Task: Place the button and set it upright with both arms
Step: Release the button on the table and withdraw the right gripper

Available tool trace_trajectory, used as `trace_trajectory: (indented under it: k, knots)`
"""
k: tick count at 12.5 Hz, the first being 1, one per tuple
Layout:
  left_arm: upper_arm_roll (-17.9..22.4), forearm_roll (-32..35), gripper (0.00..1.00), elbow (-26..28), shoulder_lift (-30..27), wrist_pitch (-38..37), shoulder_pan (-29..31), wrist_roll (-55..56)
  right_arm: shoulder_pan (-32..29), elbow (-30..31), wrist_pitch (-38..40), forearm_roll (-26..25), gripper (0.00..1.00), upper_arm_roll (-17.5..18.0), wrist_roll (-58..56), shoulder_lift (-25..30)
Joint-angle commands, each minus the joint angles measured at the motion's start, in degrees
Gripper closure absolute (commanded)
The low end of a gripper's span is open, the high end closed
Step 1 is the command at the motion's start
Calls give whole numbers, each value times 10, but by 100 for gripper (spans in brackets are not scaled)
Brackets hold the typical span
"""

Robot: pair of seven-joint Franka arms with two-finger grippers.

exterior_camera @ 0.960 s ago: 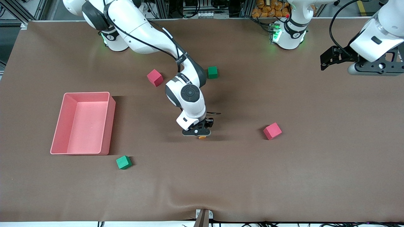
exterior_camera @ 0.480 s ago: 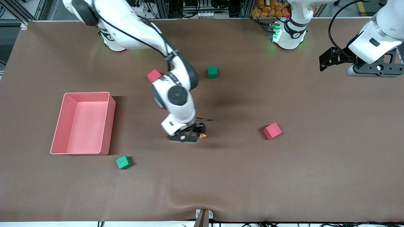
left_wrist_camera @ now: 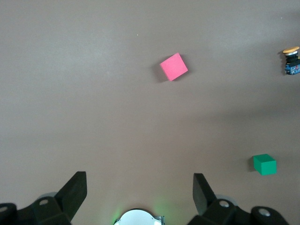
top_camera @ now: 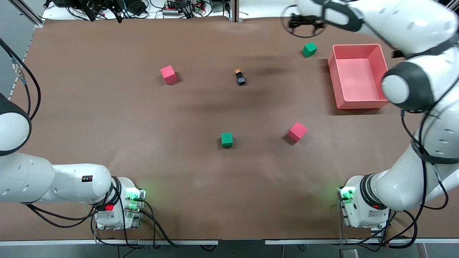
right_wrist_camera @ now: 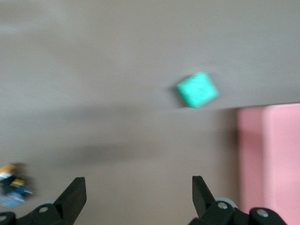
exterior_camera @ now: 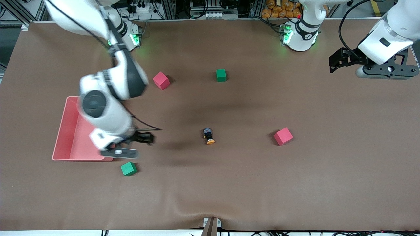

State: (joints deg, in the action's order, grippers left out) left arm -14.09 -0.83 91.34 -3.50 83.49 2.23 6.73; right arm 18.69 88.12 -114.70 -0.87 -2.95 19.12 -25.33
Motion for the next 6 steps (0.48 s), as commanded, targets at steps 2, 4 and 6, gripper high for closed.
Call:
trace_trajectory:
  k: [2,4,6]
  knots:
    - [-14,8,0,-4,-2,-9,1,-1,-151,154,-11,3,0,15,-207,158]
    - [-16,8,0,-4,-1,-10,1,-1,-182,177,15,5,0,15,-245,210]
    - [-16,8,0,-4,2,-9,1,0,-182,174,63,5,0,15,-244,236]
